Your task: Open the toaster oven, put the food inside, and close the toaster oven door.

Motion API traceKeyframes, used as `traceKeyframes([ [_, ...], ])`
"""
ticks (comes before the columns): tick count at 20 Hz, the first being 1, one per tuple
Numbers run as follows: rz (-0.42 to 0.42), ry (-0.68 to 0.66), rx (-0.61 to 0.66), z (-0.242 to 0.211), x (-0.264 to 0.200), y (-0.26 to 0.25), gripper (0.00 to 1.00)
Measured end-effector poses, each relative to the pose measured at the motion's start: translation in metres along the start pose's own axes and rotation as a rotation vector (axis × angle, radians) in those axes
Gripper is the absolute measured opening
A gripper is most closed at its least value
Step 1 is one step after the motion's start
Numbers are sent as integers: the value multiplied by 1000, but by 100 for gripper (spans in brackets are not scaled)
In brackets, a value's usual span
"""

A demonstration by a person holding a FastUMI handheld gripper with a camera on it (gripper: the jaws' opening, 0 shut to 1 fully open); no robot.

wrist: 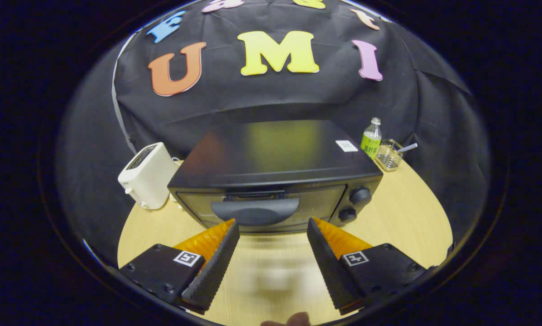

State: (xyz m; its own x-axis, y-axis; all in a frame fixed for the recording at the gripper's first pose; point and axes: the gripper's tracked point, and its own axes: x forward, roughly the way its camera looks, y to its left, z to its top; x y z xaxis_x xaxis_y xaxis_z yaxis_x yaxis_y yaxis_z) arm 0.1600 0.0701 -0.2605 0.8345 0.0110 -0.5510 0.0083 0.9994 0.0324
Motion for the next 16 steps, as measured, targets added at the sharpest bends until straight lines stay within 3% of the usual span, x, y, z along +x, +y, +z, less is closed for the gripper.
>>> traceKeyframes([
  [4,1,-108,-13,50,-39,4,98],
  [8,27,-219,-9,87,-107,7,98],
  [16,80,-416,19,124,-258,-4,99],
])
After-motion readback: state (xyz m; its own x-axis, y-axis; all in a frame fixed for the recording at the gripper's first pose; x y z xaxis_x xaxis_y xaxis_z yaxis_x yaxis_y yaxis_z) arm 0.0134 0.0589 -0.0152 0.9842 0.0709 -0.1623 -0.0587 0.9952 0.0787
